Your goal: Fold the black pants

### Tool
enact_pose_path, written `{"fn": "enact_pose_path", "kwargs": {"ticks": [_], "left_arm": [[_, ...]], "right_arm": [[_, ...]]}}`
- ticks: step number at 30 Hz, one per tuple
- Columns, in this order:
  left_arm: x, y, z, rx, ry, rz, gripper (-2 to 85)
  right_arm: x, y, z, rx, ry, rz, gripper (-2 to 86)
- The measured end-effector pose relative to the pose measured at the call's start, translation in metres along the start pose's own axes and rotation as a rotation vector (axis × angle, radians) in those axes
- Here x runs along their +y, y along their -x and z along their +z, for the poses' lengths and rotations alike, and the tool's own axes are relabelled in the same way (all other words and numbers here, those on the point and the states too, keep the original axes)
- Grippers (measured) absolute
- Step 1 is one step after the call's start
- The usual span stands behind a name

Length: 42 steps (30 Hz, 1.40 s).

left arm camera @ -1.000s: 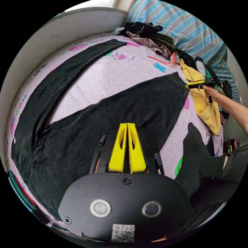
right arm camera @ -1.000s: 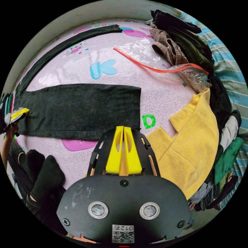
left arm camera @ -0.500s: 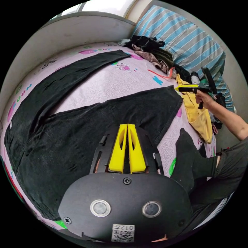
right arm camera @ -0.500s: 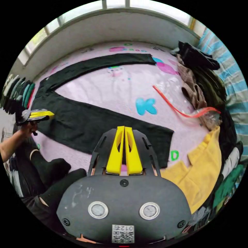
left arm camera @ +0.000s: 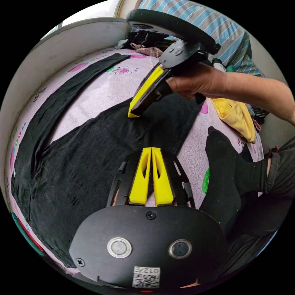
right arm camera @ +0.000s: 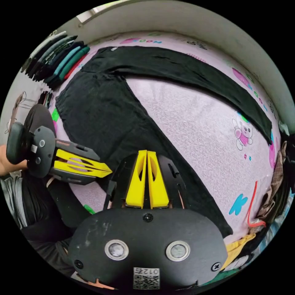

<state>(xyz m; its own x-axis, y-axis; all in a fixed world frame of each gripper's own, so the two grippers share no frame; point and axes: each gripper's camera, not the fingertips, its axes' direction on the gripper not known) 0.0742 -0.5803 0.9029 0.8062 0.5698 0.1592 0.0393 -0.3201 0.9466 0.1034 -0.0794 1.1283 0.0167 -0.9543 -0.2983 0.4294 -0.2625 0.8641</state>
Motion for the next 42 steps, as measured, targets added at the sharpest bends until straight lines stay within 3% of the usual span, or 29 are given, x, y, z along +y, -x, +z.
{"fn": "enact_pose_path", "kwargs": {"ticks": [8, 12, 16, 26, 29, 34, 38, 42], "left_arm": [[-0.002, 0.001, -0.012, -0.004, 0.007, 0.024, 0.6], [-0.013, 0.001, -0.032, 0.028, -0.067, 0.004, 0.6], [-0.03, -0.007, -0.015, 0.043, 0.052, 0.052, 0.5], [-0.044, 0.013, -0.043, 0.005, 0.064, 0.131, 0.5], [-0.037, 0.073, -0.111, 0.0, -0.086, -0.004, 0.5], [0.044, 0.227, -0.24, -0.12, -0.303, -0.474, 0.6], [0.096, 0.293, -0.25, -0.229, -0.165, -0.659, 0.6], [0.136, 0.334, -0.204, -0.202, 0.047, -0.772, 0.6]], "right_arm": [[0.024, -0.035, -0.003, -0.112, -0.051, 0.193, -0.8], [0.039, -0.023, -0.015, -0.154, -0.135, 0.17, -0.8], [0.032, -0.006, 0.0, -0.259, -0.08, 0.108, -0.8], [0.04, 0.003, 0.008, -0.144, -0.038, 0.171, -0.8], [0.058, 0.014, -0.003, -0.152, -0.069, 0.134, -0.8], [0.097, 0.017, -0.007, -0.069, -0.101, 0.166, -0.8], [0.109, 0.01, 0.011, -0.066, -0.037, 0.199, -0.8], [0.11, 0.012, 0.02, -0.017, -0.004, 0.176, -0.8]]}}
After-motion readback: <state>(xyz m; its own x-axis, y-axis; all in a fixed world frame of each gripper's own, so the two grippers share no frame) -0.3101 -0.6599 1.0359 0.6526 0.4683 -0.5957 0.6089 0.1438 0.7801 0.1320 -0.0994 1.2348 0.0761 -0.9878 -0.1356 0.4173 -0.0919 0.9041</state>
